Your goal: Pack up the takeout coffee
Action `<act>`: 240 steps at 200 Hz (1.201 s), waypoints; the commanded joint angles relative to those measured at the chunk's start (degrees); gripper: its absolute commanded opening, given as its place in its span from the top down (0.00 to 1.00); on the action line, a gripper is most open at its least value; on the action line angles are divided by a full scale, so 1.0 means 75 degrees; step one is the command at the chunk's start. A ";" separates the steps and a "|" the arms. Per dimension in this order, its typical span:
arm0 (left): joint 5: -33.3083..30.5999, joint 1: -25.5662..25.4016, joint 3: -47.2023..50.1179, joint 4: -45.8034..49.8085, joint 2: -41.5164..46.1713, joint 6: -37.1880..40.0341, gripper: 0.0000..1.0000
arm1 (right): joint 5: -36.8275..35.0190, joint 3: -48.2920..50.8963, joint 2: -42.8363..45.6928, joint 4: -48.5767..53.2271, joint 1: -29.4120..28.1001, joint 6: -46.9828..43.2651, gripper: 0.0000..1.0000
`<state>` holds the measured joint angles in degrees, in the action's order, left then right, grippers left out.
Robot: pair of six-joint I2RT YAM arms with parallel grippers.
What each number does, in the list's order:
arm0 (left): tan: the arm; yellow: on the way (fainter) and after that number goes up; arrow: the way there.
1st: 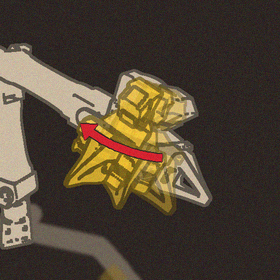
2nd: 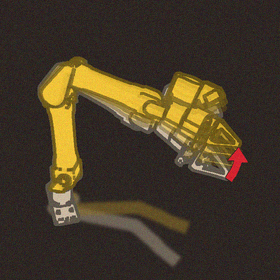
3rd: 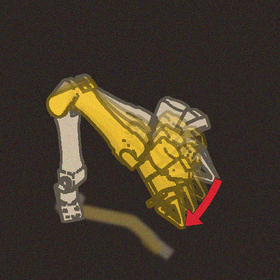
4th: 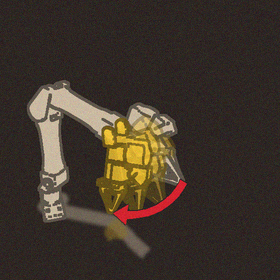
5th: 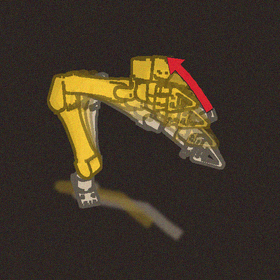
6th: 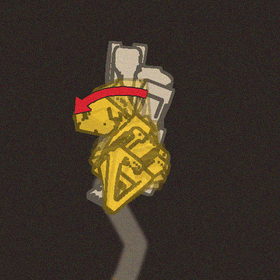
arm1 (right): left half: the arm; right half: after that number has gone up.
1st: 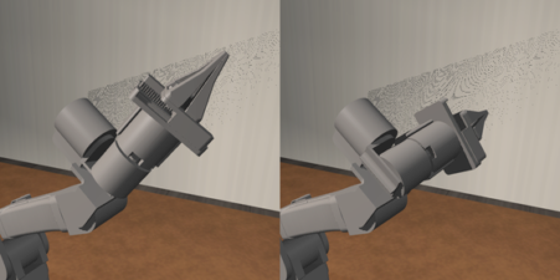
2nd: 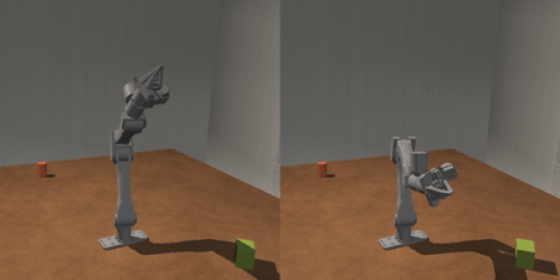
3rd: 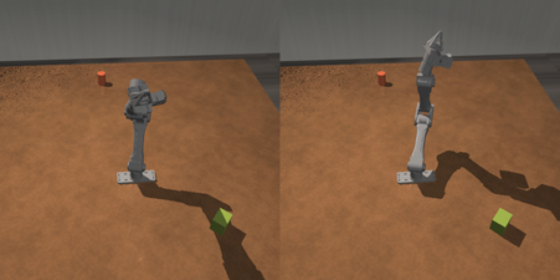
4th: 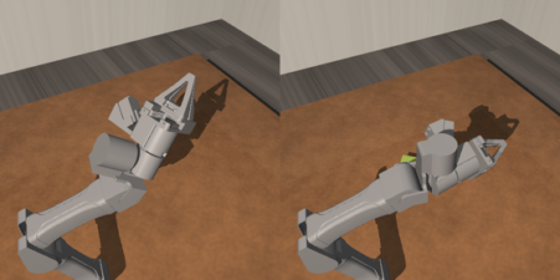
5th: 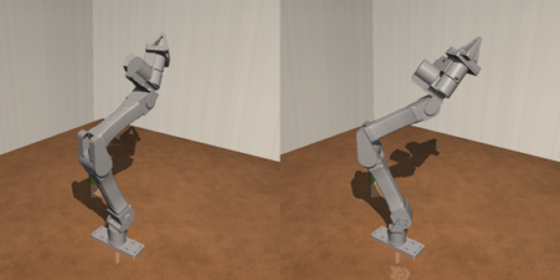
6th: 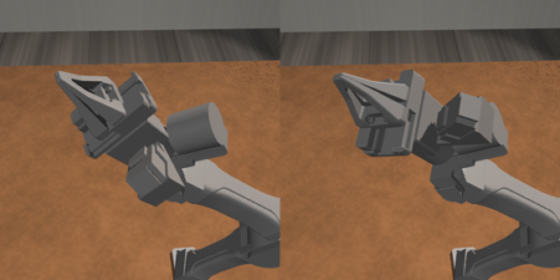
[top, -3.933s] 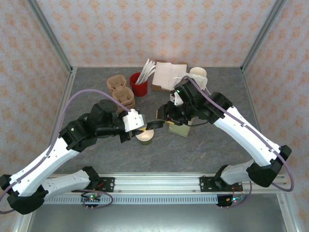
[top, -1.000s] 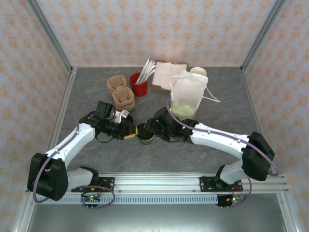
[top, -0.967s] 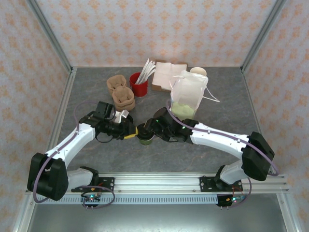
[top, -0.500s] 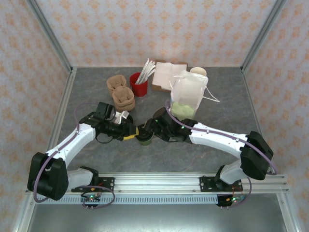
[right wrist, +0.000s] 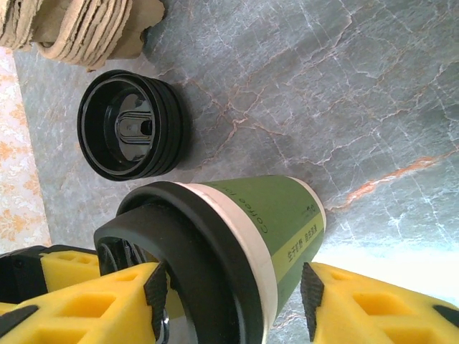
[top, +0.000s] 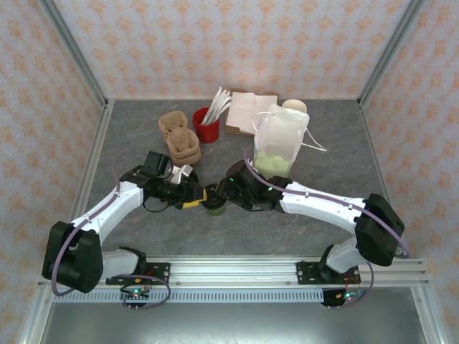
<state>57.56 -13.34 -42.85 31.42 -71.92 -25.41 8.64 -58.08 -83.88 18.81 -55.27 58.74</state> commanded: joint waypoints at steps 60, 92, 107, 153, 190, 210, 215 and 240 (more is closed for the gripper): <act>-0.0250 0.0080 -0.0279 -0.0076 -0.0242 0.0184 0.49 | -0.0438 -0.0013 -0.0153 0.0366 -0.0073 -0.0238 0.55; -0.0230 0.0062 -0.0272 -0.0139 -0.0360 0.0199 0.49 | -0.0439 0.0007 -0.0153 0.0364 -0.0093 -0.0275 0.57; -0.0243 0.0034 -0.0265 -0.0170 -0.0392 0.0166 0.49 | -0.0432 0.0039 -0.0178 0.0350 -0.0119 -0.0246 0.58; -0.0256 -0.0060 -0.0294 -0.0240 -0.0459 0.0149 0.49 | -0.0525 0.0331 -0.0080 0.0124 -0.0207 -0.0073 0.62; -0.0296 -0.0088 -0.0329 -0.0299 -0.0534 0.0054 0.49 | -0.0757 0.0268 -0.0144 0.0278 -0.0342 -0.0178 0.64; -0.0320 -0.0096 -0.0364 -0.0237 -0.0549 0.0089 0.49 | -0.0798 0.0337 -0.0175 0.0252 -0.0351 -0.0145 0.65; -0.0348 -0.0099 -0.0363 -0.0227 -0.0555 0.0083 0.49 | -0.0817 0.0358 -0.0164 0.0272 -0.0352 -0.0144 0.65; -0.0402 -0.0140 -0.0350 -0.0222 -0.0606 0.0107 0.49 | -0.1016 0.0429 -0.0136 0.0516 -0.0383 -0.0203 0.66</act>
<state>56.47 -13.67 -44.21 29.91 -75.53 -25.43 3.79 -57.19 -84.05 17.08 -57.36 57.84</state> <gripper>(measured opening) 0.508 0.346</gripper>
